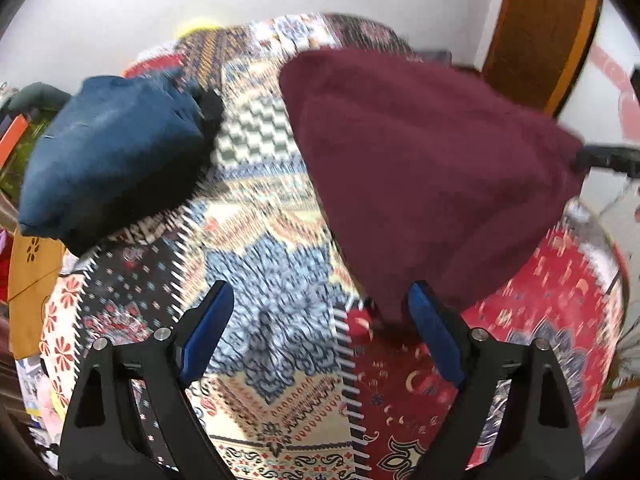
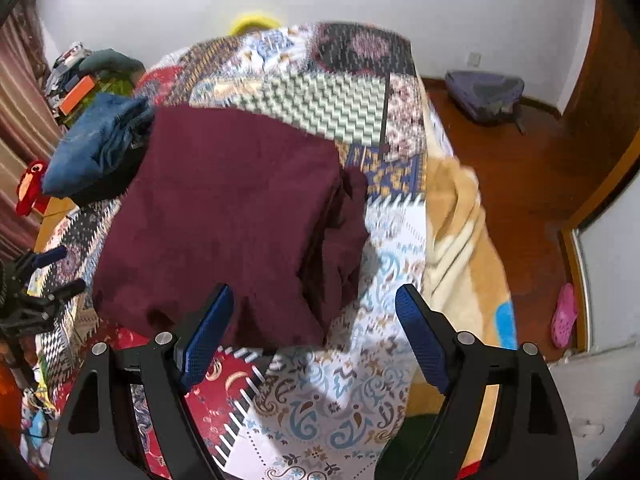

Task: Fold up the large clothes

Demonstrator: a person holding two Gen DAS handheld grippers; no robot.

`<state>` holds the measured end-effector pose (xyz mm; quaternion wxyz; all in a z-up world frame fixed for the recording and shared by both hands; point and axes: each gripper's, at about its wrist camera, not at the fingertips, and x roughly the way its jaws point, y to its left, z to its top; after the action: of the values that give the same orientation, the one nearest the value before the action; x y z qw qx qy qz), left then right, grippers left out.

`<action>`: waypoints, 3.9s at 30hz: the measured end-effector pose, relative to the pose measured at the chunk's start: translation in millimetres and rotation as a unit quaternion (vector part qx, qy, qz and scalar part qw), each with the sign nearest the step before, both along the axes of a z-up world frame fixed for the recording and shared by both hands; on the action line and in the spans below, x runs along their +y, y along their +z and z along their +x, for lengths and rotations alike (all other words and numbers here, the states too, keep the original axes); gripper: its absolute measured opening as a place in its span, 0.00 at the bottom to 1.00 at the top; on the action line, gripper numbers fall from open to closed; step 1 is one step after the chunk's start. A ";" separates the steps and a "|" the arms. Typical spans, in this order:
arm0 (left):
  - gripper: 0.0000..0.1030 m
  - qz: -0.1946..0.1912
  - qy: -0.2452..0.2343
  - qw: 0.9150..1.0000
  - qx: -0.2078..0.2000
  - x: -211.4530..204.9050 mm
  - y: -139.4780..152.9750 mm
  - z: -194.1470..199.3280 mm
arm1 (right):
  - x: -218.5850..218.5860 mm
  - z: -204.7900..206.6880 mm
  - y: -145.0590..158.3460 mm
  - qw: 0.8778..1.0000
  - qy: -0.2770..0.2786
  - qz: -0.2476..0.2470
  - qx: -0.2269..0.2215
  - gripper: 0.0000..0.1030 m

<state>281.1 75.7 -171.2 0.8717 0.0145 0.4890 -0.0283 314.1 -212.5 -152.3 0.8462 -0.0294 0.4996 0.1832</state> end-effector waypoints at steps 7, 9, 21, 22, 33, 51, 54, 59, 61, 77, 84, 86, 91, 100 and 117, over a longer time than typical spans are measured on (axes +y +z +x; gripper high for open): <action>0.87 -0.058 0.046 0.997 -0.028 15.7 22.2 30.7 | 3.7 24.5 2.4 0.998 -0.001 0.062 0.021 0.78; 0.87 -0.095 0.053 0.994 -0.015 17.8 14.8 45.5 | 3.9 32.8 -8.2 0.996 -0.006 0.074 0.044 0.78; 0.87 -0.286 0.072 0.952 0.078 11.3 -47.4 95.5 | -19.0 71.4 -76.1 0.963 -0.036 0.197 0.179 0.83; 0.87 -0.297 0.078 0.948 0.083 11.8 -51.1 100.2 | -16.7 73.5 -79.1 0.962 -0.034 0.198 0.183 0.84; 0.93 -0.370 0.098 0.914 0.135 6.4 -88.8 130.7 | -4.5 91.7 -87.0 0.959 -0.021 0.206 0.192 0.85; 0.43 -0.337 0.055 0.939 0.049 14.6 25.4 121.1 | 30.8 67.9 -13.6 0.967 -0.004 0.213 0.141 0.33; 0.43 -0.336 0.049 0.940 0.018 36.5 60.3 120.8 | 50.4 64.6 27.3 0.970 0.016 0.223 0.100 0.33; 0.43 -0.316 0.045 0.946 -0.061 88.2 138.8 93.3 | 96.8 61.3 86.6 0.969 0.056 0.238 0.041 0.33; 0.43 -0.309 0.047 0.946 -0.086 111.2 164.5 84.7 | 121.6 61.8 107.2 0.966 0.074 0.246 0.019 0.33; 0.43 -0.259 0.115 0.952 -0.116 309.5 187.5 107.3 | 314.8 126.2 88.9 0.950 0.141 0.278 0.024 0.33; 0.46 -0.265 0.165 0.949 -0.040 358.5 80.3 141.5 | 359.5 169.7 -9.2 0.958 0.125 0.245 0.086 0.36; 0.51 -0.260 0.167 0.950 -0.045 366.0 58.2 141.0 | 359.0 171.8 -21.6 0.954 0.130 0.255 0.086 0.38; 0.57 -0.238 0.154 0.957 -0.056 362.5 57.2 135.3 | 353.7 166.1 -16.6 0.958 0.137 0.239 0.084 0.47; 0.64 -0.175 0.184 0.965 -0.067 341.9 80.8 99.4 | 352.5 129.3 5.6 0.985 0.129 0.110 0.029 0.61; 0.66 -0.072 0.174 0.975 -0.115 263.6 155.6 -13.3 | 304.1 30.6 104.4 0.979 0.145 0.090 -0.108 0.62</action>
<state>267.8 339.3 -15.6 0.9125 -0.1306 0.3769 0.0907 344.7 91.6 -47.9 0.8589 -0.0453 0.3768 0.3439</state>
